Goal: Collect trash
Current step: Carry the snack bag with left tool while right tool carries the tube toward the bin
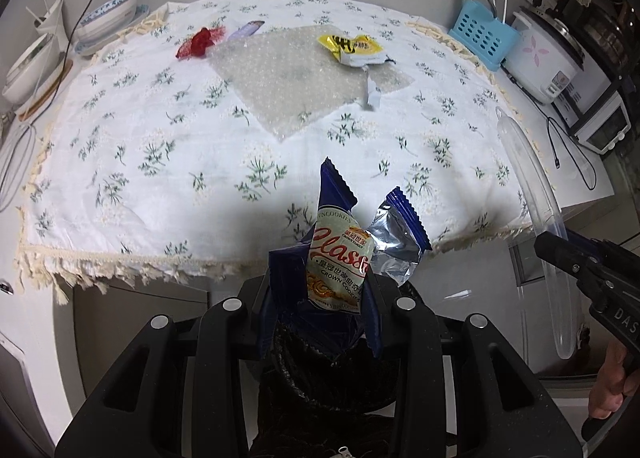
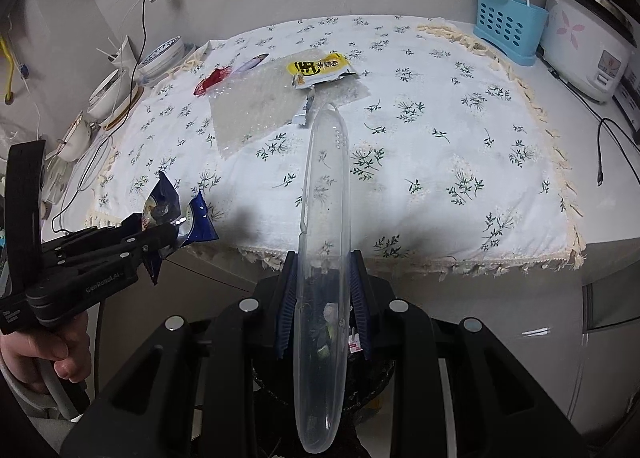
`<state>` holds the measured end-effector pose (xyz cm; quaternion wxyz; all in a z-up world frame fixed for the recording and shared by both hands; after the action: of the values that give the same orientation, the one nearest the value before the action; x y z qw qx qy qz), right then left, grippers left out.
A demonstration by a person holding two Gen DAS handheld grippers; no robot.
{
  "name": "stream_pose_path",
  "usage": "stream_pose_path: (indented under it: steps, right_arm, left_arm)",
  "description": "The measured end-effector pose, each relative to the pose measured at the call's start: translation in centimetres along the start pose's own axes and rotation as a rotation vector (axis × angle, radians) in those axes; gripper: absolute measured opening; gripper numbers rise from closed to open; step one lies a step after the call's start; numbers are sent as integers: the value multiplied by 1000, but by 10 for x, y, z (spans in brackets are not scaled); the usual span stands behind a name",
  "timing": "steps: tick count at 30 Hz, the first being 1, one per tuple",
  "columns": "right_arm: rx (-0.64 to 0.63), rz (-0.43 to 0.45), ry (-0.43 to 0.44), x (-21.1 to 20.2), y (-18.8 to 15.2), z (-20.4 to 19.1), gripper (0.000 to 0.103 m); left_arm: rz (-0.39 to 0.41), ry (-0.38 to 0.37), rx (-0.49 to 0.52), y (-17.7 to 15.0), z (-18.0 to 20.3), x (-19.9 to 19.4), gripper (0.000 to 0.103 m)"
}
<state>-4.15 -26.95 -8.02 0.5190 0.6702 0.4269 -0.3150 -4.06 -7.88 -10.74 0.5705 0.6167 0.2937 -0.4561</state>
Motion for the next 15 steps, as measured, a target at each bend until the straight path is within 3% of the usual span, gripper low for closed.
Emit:
stream_pose_path:
  steps: [15]
  right_arm:
    - [-23,-78,4,35,-48,16,25]
  left_arm:
    - [-24,21,-10,-41,7,40,34]
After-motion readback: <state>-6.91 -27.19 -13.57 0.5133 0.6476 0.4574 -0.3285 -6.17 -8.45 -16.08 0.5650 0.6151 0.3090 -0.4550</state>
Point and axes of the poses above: each gripper's, at about its wrist camera, not at the fingertips, and x roughly the way its jaws point, z to its right, y to its top, the point moved 3 cm from there along x, roughly the way its jaws point, and after that the axes turned 10 degrees about x, right-handed, at the moved point
